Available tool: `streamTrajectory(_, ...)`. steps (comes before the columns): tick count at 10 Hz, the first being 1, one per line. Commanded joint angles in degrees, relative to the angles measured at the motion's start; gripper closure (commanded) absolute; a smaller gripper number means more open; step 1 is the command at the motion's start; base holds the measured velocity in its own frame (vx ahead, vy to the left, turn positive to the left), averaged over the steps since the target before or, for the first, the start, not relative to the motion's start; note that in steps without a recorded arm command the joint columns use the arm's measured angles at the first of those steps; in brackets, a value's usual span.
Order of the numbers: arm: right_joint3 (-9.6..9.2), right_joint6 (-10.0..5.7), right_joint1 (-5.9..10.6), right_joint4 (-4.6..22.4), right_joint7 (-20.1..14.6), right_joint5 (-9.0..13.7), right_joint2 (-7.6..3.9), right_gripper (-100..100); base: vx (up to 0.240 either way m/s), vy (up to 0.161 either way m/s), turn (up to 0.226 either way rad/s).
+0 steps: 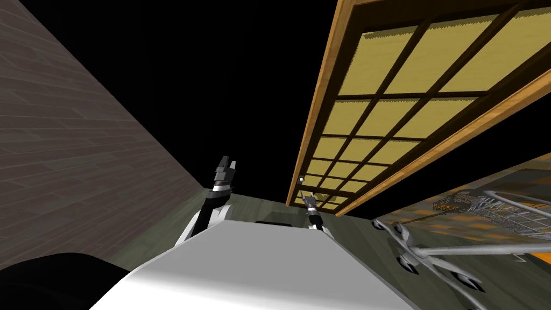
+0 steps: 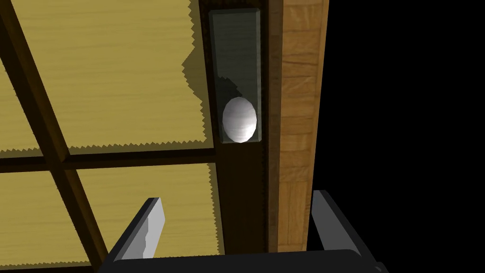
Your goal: Pull the door open
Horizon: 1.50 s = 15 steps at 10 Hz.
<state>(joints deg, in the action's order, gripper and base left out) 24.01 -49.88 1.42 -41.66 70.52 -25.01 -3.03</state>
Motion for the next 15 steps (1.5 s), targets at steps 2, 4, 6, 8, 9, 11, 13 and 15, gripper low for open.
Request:
streamTrajectory(2,0.66,-0.69,-0.43,0.7,-0.6,0.6,-1.37,-100,0.146,0.024,0.105)
streamTrajectory(4,1.31,-1.35,-0.84,1.5,-1.3,1.2,-2.58,-100,0.193,0.039,0.07)
streamTrajectory(6,1.99,-2.06,-1.28,2.2,-1.9,1.8,-3.8,-100,0.207,0.022,0.103)
streamTrajectory(8,2.7,-2.8,-1.73,3.0,-2.6,2.4,-5.03,-100,0.213,0.024,0.089)
streamTrajectory(9,2.89,-3.0,-1.85,3.2,-2.8,2.6,-5.35,-100,0.156,-0.008,0.038)
streamTrajectory(11,2.42,-2.59,-2.56,2.4,-2.9,2.2,-4.75,100,0.005,0.007,-0.004)
streamTrajectory(13,2.42,-2.59,-2.56,2.4,-2.9,2.2,-4.75,100,-0.011,-0.011,-0.004)
streamTrajectory(15,2.42,-2.59,-2.56,2.4,-2.9,2.2,-4.75,100,0.0,0.0,0.0)
